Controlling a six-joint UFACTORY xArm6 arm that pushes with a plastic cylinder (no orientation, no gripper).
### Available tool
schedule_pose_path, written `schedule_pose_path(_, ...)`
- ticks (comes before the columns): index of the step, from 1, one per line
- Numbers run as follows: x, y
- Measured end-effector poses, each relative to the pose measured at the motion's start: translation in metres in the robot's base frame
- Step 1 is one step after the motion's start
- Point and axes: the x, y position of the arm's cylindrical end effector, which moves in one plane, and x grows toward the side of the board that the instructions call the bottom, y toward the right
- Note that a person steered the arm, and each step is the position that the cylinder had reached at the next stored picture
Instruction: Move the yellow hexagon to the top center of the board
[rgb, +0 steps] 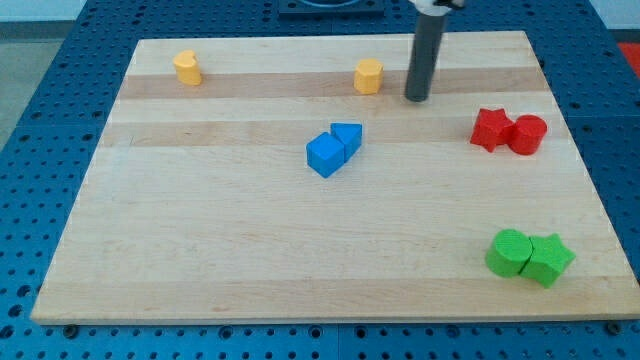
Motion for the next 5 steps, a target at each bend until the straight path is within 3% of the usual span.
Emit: schedule_pose_path(5, -0.013, -0.032)
